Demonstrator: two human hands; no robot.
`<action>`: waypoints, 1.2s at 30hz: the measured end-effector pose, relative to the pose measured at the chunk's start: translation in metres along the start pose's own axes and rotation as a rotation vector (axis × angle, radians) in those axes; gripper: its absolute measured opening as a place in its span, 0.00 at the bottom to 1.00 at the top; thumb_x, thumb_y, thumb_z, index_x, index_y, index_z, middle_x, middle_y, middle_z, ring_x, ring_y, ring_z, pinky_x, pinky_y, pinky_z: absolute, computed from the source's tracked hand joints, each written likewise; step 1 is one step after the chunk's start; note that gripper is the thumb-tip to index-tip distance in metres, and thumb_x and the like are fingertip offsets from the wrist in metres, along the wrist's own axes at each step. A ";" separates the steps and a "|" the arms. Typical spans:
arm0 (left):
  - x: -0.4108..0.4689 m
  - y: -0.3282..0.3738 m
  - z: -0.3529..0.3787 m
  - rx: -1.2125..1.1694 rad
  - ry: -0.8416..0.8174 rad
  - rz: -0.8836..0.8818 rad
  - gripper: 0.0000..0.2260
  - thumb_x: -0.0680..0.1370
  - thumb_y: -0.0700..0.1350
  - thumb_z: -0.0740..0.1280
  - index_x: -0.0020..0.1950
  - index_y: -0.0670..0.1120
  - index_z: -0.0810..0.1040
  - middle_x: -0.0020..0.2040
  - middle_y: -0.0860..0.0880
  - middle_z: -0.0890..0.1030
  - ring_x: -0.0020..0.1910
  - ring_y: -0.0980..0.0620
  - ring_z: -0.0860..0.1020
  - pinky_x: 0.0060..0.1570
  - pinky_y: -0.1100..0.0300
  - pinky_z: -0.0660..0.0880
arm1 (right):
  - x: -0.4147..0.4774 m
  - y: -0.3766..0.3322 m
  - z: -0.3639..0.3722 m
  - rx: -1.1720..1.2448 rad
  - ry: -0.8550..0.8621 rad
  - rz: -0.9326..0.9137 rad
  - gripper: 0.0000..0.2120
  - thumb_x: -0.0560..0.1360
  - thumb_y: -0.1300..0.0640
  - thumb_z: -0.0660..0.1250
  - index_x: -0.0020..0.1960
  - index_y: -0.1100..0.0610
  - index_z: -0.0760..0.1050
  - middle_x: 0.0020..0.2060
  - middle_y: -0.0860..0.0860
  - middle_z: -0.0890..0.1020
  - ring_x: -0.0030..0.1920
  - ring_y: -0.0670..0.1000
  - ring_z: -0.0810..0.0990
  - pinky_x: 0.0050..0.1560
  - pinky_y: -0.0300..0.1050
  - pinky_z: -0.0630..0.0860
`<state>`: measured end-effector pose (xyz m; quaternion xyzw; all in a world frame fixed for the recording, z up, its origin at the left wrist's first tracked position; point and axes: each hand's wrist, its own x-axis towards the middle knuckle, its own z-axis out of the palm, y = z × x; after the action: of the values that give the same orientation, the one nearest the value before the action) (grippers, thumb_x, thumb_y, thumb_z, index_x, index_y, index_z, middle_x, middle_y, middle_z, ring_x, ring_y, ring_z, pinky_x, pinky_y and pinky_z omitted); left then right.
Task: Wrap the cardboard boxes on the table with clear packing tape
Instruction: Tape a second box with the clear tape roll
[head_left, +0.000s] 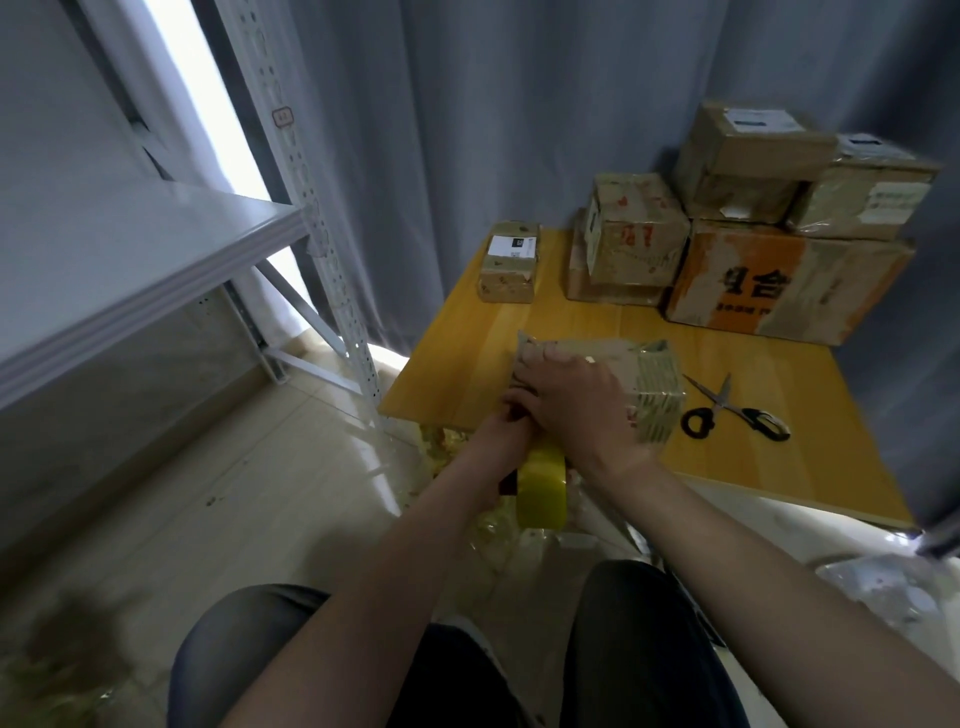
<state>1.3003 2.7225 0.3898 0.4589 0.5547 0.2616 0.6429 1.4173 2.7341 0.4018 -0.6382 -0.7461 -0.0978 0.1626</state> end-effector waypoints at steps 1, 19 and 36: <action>0.000 0.000 -0.001 0.000 -0.005 0.003 0.14 0.83 0.49 0.64 0.61 0.42 0.82 0.51 0.38 0.86 0.52 0.36 0.85 0.58 0.37 0.81 | 0.000 0.003 0.000 0.098 -0.001 0.011 0.17 0.79 0.42 0.68 0.60 0.51 0.84 0.53 0.50 0.86 0.51 0.55 0.84 0.50 0.50 0.76; -0.008 -0.001 -0.002 -0.080 -0.119 0.030 0.15 0.86 0.49 0.63 0.67 0.41 0.77 0.44 0.42 0.87 0.39 0.47 0.86 0.39 0.54 0.83 | 0.008 0.004 -0.027 0.552 0.298 0.073 0.12 0.82 0.47 0.65 0.47 0.53 0.82 0.43 0.49 0.83 0.47 0.51 0.78 0.49 0.55 0.77; -0.042 0.017 -0.021 0.429 0.117 0.189 0.29 0.75 0.53 0.73 0.68 0.48 0.61 0.51 0.42 0.85 0.45 0.42 0.85 0.47 0.43 0.84 | -0.101 0.009 -0.032 1.396 -0.171 0.699 0.07 0.81 0.56 0.68 0.46 0.56 0.80 0.39 0.52 0.86 0.37 0.47 0.85 0.40 0.41 0.80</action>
<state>1.2725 2.7007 0.4250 0.6190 0.5884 0.2229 0.4700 1.4429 2.6311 0.3940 -0.5912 -0.4008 0.5001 0.4896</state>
